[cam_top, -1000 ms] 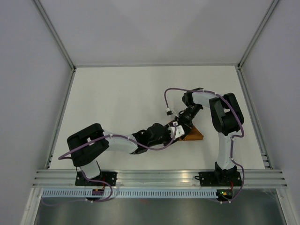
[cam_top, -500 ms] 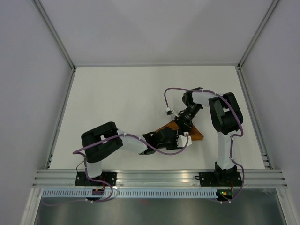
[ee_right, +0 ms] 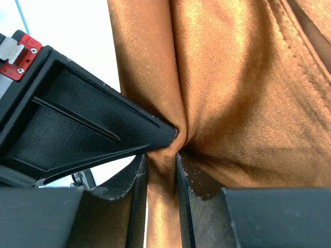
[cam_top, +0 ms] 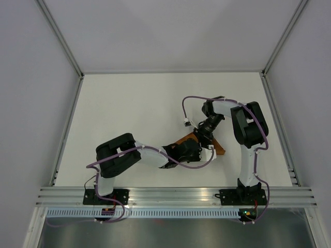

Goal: Fold the napkin, place the utensils inside, and roll it up
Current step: Roll the napkin at the center of the board.

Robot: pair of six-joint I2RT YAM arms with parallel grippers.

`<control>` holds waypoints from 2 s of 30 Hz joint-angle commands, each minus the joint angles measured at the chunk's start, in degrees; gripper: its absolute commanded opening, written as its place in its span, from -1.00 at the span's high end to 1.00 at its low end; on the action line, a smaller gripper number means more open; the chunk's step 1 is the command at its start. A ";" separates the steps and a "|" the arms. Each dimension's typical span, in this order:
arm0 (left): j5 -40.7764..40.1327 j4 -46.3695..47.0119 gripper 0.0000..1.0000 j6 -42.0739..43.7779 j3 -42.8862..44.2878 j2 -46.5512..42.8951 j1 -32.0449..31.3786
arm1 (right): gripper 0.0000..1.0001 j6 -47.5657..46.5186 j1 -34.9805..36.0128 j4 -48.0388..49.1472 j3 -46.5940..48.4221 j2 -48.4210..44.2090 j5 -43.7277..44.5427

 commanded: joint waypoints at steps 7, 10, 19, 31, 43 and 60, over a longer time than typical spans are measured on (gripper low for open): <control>10.08 -16.90 0.95 -3.85 5.70 4.28 0.22 | 0.22 -0.27 -1.32 10.71 -0.24 -0.75 6.50; 13.60 -20.07 0.95 -6.66 7.63 4.73 0.75 | 0.10 0.17 -3.16 9.14 1.61 -3.38 3.79; 21.95 -25.18 0.95 -14.57 10.54 6.66 2.42 | -0.04 2.71 -11.25 6.84 6.09 -11.12 -3.60; 33.38 -34.22 0.95 -27.49 17.55 13.33 7.43 | -0.06 10.19 -24.08 12.91 3.91 -19.55 -5.98; 46.39 -42.22 0.95 -33.83 23.01 19.93 14.55 | -0.04 3.35 -26.81 17.49 -12.26 -36.60 -4.57; 52.11 -48.21 0.95 -39.71 30.22 27.49 19.03 | -0.19 -2.56 -5.73 26.97 -34.15 -55.15 8.51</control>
